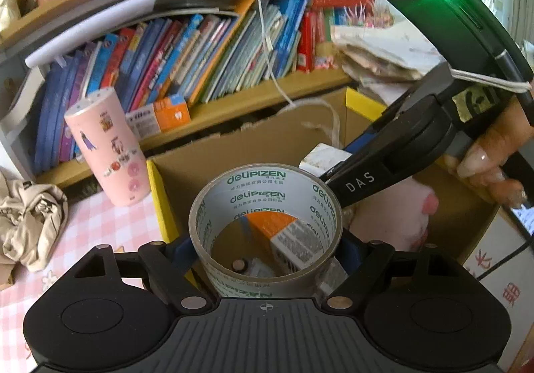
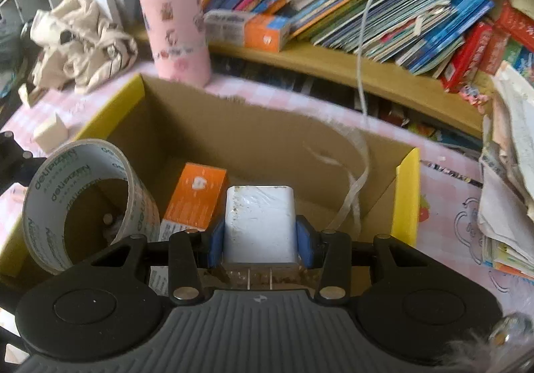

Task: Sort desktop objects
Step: 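Lower the tape roll and charger into the yellow box and open both tools, then lift both open tools up out of the yellow box, then close the right tool on the pink serrated cutter while the left tool approaches the white eraser, then close the left tool on the white eraser block while the right tool holds the cutter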

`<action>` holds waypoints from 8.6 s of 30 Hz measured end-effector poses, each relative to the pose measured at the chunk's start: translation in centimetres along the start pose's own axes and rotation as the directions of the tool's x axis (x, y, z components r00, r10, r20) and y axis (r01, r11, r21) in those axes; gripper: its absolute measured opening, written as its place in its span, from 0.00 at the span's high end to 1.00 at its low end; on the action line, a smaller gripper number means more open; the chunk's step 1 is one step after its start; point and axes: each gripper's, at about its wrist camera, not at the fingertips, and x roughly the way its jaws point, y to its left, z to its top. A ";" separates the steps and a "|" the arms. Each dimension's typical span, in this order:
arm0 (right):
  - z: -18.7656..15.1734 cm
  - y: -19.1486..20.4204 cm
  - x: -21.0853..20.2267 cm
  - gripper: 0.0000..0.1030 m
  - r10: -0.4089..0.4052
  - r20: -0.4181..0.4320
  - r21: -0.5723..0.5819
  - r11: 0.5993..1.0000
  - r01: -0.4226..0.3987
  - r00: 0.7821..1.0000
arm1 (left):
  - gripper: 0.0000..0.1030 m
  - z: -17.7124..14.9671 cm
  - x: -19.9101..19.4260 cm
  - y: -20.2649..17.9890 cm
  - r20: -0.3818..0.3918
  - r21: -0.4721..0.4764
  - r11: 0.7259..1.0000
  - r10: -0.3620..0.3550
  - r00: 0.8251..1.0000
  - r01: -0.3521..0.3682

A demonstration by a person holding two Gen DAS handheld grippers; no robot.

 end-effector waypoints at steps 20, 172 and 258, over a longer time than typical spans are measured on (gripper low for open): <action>-0.2 -0.1 0.3 0.37 0.027 -0.011 0.020 0.999 -0.027 1.000 | 0.12 -0.3 -0.9 -0.8 0.029 0.061 0.997 0.048 0.998 -0.050; -1.4 33.3 -0.1 0.00 -0.137 0.143 0.063 0.990 0.130 0.980 | 0.06 -17.0 -14.8 26.3 0.112 -0.219 0.974 0.078 0.991 -0.052; -2.1 30.0 3.3 0.26 0.013 0.033 0.018 1.000 -0.014 0.999 | 0.08 -11.8 -1.4 24.8 -0.039 -0.143 0.988 0.048 0.998 -0.053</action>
